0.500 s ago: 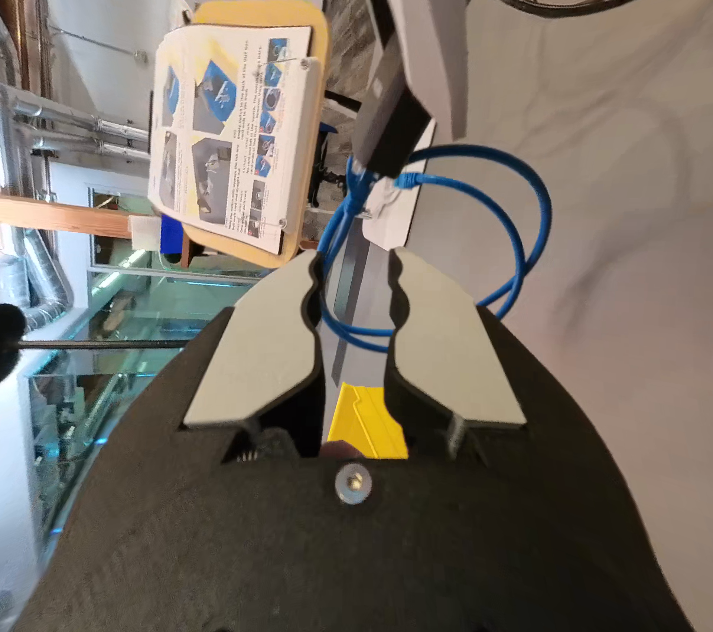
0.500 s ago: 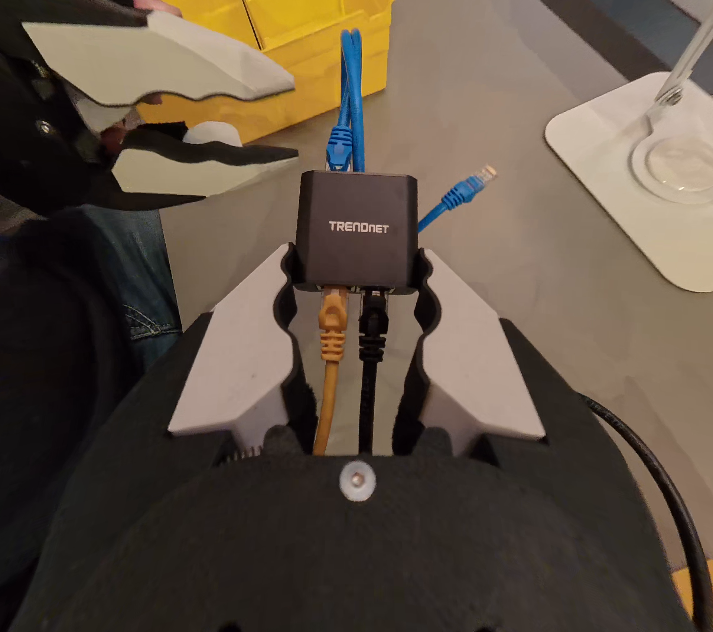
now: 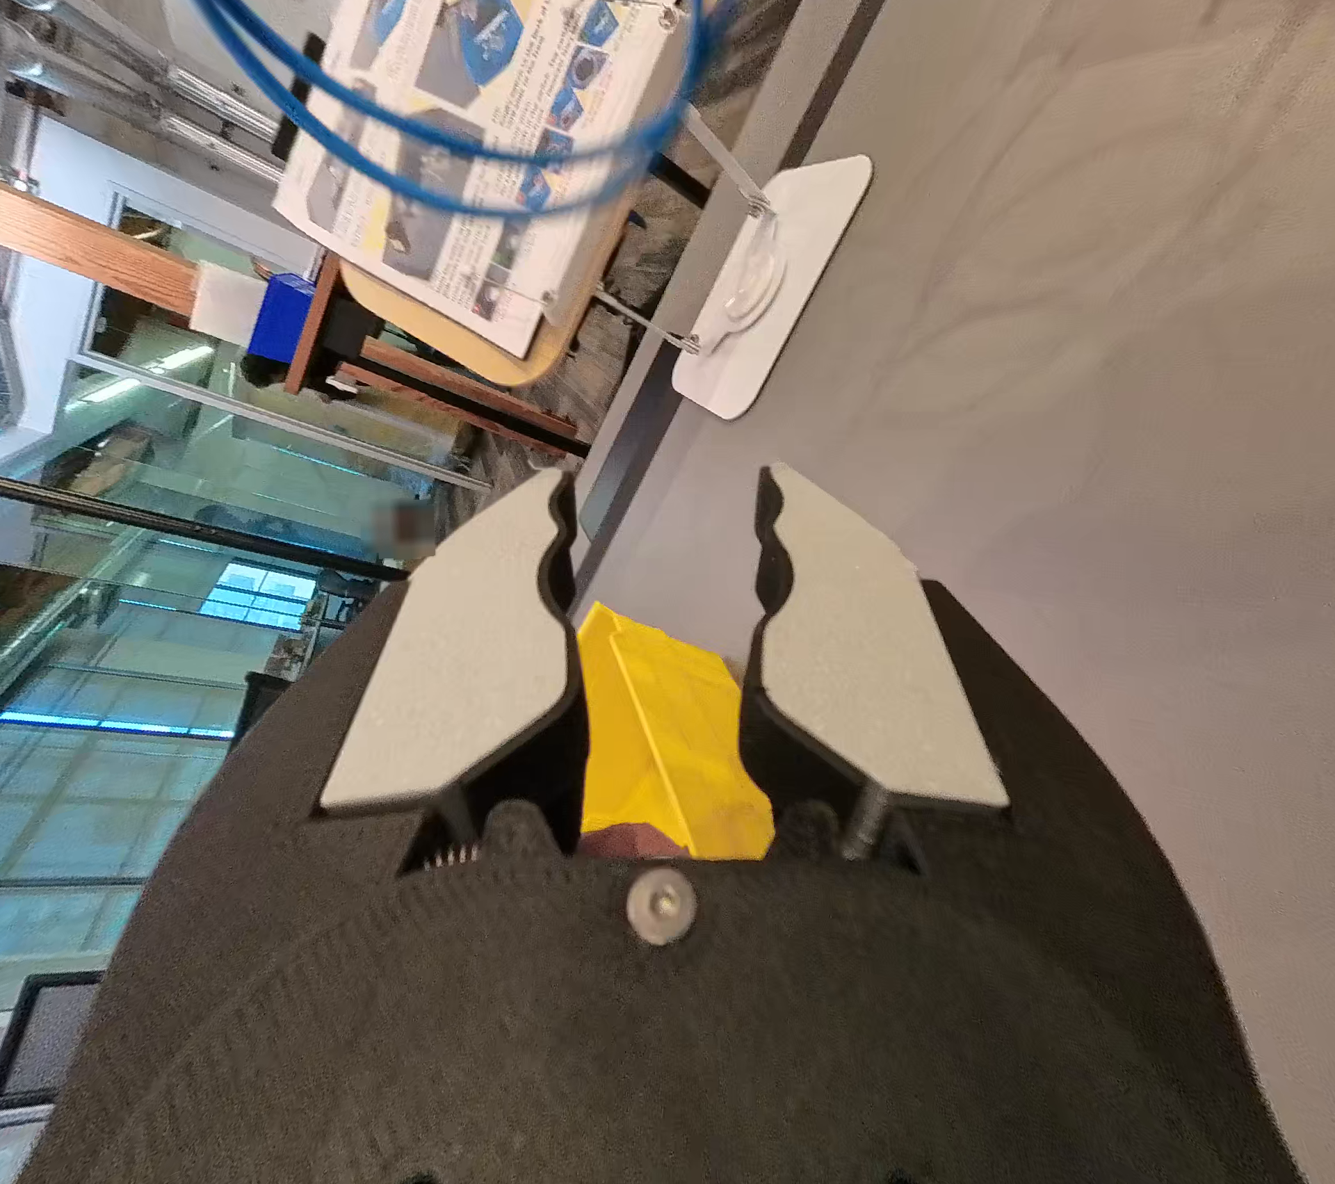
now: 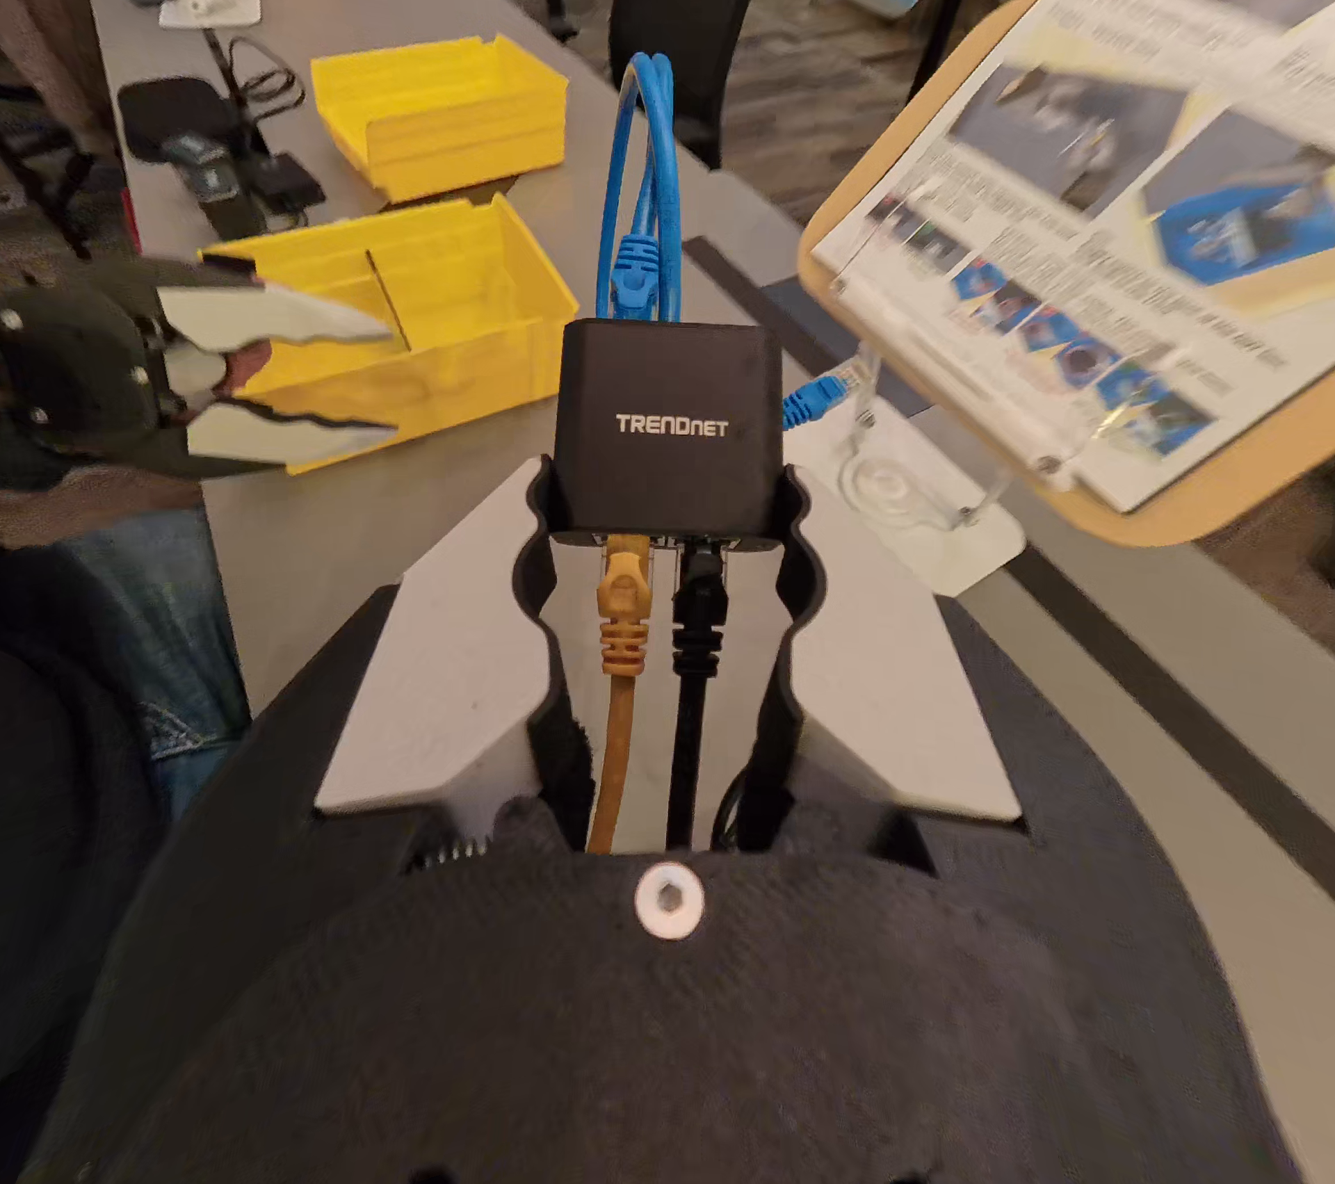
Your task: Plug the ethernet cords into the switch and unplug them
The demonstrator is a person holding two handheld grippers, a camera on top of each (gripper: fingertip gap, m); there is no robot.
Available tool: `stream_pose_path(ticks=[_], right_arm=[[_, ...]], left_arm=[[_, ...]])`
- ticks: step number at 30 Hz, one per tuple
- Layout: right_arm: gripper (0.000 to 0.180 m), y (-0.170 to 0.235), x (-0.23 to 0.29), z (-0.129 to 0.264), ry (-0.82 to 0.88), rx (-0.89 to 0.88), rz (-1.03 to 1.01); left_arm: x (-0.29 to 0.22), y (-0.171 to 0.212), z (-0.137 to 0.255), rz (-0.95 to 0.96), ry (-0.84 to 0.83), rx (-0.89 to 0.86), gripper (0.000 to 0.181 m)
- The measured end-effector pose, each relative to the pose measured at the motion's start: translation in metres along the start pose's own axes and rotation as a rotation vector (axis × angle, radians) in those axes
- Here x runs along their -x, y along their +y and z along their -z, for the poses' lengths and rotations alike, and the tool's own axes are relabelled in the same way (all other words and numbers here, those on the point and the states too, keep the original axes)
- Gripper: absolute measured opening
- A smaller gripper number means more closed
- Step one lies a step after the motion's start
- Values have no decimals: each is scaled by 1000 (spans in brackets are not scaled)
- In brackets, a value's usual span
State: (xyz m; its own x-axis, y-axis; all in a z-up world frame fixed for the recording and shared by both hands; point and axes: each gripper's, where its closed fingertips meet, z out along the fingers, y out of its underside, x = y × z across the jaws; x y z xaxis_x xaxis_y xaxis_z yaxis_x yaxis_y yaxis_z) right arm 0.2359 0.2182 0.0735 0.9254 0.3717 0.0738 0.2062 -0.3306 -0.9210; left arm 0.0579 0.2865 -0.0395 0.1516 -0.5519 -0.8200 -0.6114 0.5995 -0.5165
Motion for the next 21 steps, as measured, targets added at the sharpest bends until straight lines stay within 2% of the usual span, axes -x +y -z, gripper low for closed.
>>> stream_pose_path(ticks=[6,14,18,21], right_arm=[[60,-47,-43,54,143,-106,17],[60,-88,-93,123,309,-236,28],[60,-89,-128,154,430,-292,17],[60,-69,-153,168,484,-351,-23]], left_arm=[[-23,13,-10,3,73,32,49],[-42,15,-17,-5,127,29,48],[-49,15,-19,-33,133,34,47],[-56,18,-21,-36,156,41,48]])
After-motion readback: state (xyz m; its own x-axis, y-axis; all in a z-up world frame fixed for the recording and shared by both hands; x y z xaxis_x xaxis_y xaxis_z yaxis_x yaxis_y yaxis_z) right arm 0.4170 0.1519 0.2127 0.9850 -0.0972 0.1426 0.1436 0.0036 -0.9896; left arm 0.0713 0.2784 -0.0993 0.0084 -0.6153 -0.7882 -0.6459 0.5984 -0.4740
